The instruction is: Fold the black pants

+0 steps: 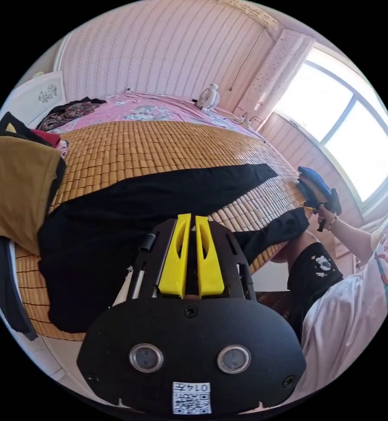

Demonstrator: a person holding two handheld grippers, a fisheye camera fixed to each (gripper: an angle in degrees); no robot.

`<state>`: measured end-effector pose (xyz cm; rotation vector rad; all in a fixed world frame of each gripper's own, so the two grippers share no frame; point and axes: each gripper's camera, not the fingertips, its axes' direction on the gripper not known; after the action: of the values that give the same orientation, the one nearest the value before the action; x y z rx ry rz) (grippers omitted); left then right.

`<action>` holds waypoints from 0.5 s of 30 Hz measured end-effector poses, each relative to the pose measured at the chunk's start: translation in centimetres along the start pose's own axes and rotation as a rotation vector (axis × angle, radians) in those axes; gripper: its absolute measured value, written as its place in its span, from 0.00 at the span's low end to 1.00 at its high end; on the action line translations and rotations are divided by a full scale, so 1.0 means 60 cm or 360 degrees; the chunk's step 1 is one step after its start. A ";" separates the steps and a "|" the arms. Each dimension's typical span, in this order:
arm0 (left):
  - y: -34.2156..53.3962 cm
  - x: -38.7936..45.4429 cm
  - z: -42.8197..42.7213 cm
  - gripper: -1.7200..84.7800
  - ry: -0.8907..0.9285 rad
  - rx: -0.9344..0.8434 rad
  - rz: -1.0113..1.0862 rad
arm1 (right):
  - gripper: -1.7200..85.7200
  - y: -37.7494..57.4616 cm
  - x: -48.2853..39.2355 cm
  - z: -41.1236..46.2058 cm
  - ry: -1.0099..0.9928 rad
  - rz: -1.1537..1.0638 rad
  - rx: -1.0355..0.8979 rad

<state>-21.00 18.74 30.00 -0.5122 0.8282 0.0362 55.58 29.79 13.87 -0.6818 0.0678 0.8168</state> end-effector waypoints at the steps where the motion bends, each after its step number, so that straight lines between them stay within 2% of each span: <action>1: 0.006 0.026 0.026 0.07 0.0071 -0.0072 0.0016 | 0.09 0.003 0.011 0.005 -0.0028 0.0056 -0.0007; 4: 0.016 0.084 0.088 0.10 0.0115 -0.0248 0.0097 | 0.08 0.013 0.038 0.017 -0.0063 0.0119 0.0085; 7: 0.030 0.124 0.153 0.12 -0.0108 -0.0498 0.0244 | 0.05 0.015 0.037 0.024 0.0020 0.0042 0.0100; 11: 0.036 0.147 0.156 0.12 -0.0223 -0.0476 0.0346 | 0.03 0.013 0.049 0.026 0.0029 0.0004 0.0061; 15: 0.032 0.143 0.161 0.10 -0.0162 -0.0546 0.0292 | 0.02 0.004 0.056 -0.003 -0.0179 -0.0063 0.0120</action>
<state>-8.87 23.34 28.51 -0.7490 0.7704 0.3757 57.79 32.01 12.55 -0.5637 -0.0169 0.8090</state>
